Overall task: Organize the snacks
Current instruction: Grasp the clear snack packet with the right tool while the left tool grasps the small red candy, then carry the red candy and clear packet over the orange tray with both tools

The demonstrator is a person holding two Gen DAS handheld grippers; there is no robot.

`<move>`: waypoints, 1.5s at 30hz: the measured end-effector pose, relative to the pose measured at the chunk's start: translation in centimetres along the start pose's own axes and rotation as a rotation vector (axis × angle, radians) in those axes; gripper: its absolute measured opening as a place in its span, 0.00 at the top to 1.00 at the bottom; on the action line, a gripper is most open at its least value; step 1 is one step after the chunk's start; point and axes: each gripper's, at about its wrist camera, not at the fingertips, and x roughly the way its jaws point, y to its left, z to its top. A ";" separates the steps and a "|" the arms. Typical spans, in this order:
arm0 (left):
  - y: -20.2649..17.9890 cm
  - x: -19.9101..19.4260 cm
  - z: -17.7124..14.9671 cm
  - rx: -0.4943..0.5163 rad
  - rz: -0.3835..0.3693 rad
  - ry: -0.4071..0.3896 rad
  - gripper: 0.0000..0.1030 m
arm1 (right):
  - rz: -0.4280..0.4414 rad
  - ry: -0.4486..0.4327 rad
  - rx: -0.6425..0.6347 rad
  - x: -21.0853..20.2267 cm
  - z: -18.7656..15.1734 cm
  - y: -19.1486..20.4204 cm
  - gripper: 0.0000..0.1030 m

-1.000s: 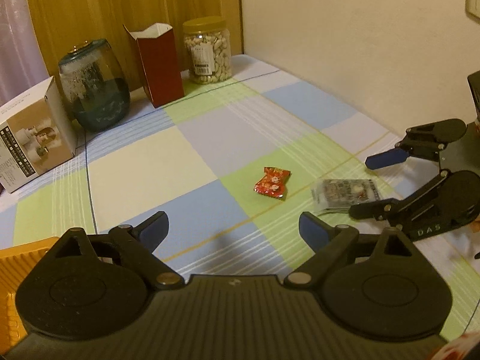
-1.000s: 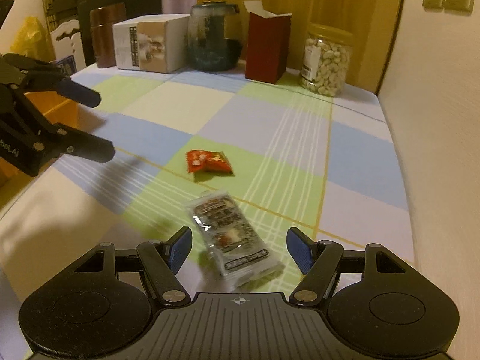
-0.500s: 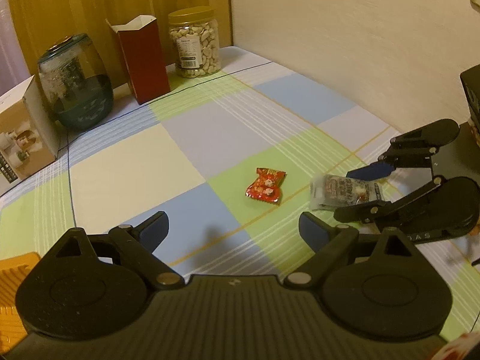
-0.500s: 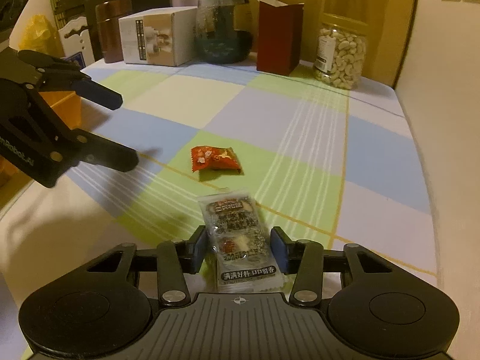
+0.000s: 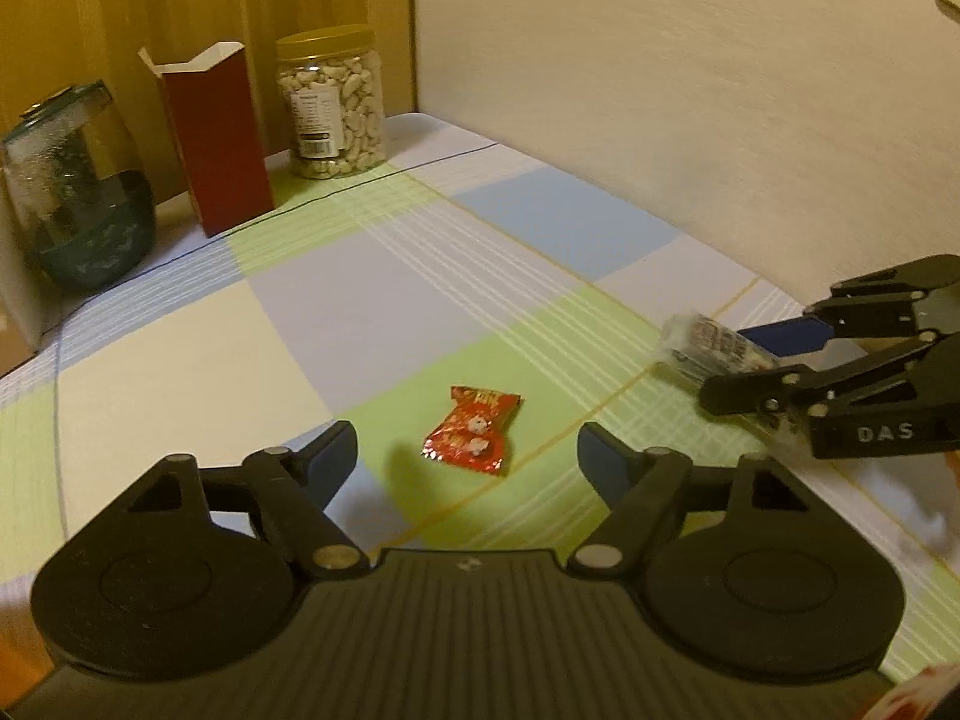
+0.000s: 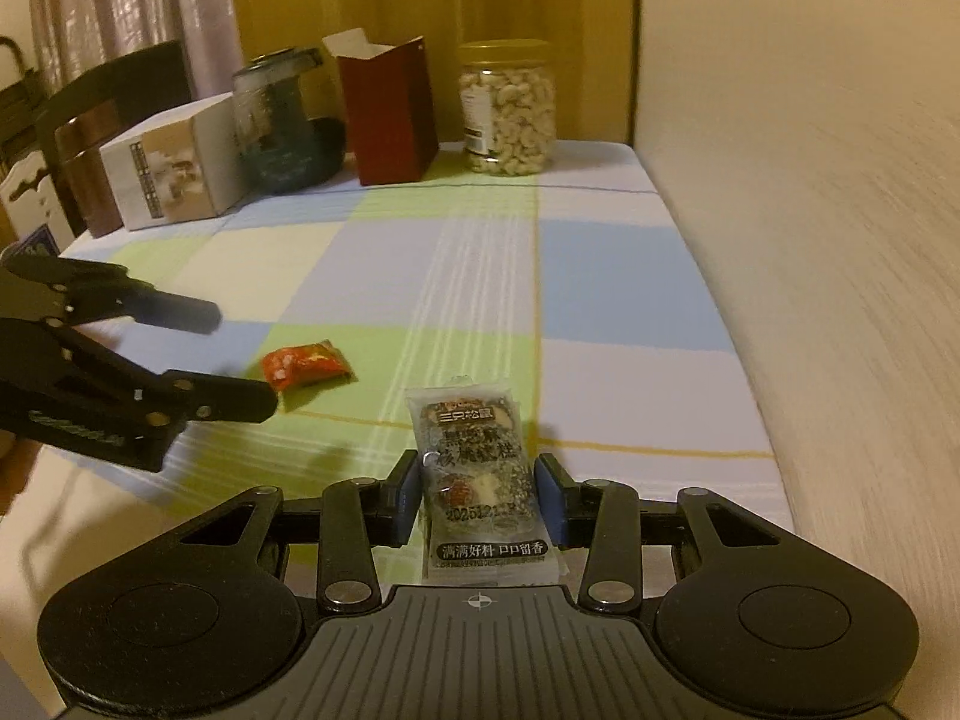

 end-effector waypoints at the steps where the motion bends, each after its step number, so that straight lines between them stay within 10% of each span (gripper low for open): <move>1: 0.0 0.3 0.0 0.000 -0.007 -0.006 0.27 | -0.003 -0.001 0.000 0.0 -0.1 -0.1 0.60; 21: -0.2 3.3 0.4 0.056 -0.041 0.018 0.75 | -0.009 -0.003 -0.014 -0.4 -0.7 -0.1 0.60; 45: -3.1 -8.8 -3.7 -0.182 -0.030 0.048 0.77 | -0.047 0.023 0.079 -7.1 -3.1 5.3 0.60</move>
